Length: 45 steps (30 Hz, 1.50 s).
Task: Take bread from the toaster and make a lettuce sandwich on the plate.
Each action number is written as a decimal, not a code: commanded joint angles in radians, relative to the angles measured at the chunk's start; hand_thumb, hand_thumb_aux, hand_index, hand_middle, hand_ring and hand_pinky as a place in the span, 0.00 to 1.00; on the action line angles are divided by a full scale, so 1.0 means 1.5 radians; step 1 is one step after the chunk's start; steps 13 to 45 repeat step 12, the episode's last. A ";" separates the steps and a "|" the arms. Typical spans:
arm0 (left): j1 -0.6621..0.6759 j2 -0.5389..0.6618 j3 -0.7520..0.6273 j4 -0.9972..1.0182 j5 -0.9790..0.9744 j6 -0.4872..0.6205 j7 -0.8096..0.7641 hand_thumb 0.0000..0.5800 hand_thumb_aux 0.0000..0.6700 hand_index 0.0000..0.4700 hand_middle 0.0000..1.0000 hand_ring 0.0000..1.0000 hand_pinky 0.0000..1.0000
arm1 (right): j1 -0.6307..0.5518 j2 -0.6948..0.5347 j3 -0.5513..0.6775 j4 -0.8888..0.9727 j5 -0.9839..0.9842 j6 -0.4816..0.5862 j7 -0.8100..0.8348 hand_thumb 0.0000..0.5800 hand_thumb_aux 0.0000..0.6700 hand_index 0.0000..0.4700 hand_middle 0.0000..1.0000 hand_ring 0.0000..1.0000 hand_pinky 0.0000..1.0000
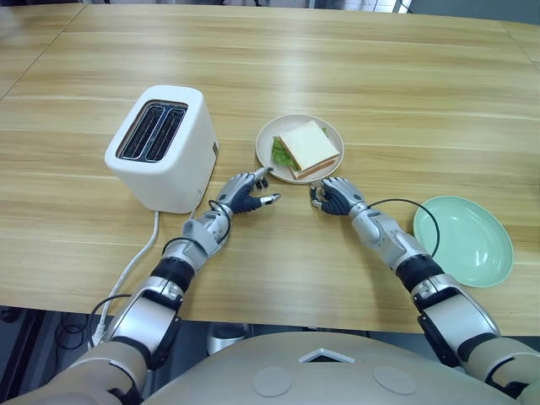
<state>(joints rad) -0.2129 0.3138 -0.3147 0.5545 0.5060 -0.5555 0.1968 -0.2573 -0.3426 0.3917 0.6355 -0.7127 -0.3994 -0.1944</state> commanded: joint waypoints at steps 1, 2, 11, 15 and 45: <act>0.095 -0.017 0.055 -0.181 -0.175 -0.030 -0.058 0.00 0.00 0.00 0.00 0.00 0.00 | 0.080 0.003 -0.040 -0.138 0.070 -0.037 -0.018 0.00 0.00 0.00 0.00 0.00 0.00; 0.121 -0.023 0.071 -0.223 -0.216 -0.033 -0.065 0.00 0.00 0.00 0.00 0.00 0.00 | 0.101 0.006 -0.055 -0.179 0.087 -0.044 -0.025 0.00 0.00 0.00 0.00 0.00 0.00; 0.181 -0.085 0.195 -0.319 -0.310 -0.052 -0.048 0.00 0.00 0.00 0.00 0.00 0.00 | 0.168 0.089 -0.174 -0.331 0.172 -0.112 -0.136 0.00 0.00 0.00 0.00 0.00 0.00; 0.179 -0.089 0.199 -0.308 -0.299 -0.054 -0.047 0.00 0.00 0.00 0.00 0.00 0.00 | 0.165 0.094 -0.182 -0.324 0.178 -0.109 -0.139 0.00 0.00 0.00 0.00 0.00 0.00; 0.179 -0.089 0.199 -0.308 -0.299 -0.054 -0.047 0.00 0.00 0.00 0.00 0.00 0.00 | 0.165 0.094 -0.182 -0.324 0.178 -0.109 -0.139 0.00 0.00 0.00 0.00 0.00 0.00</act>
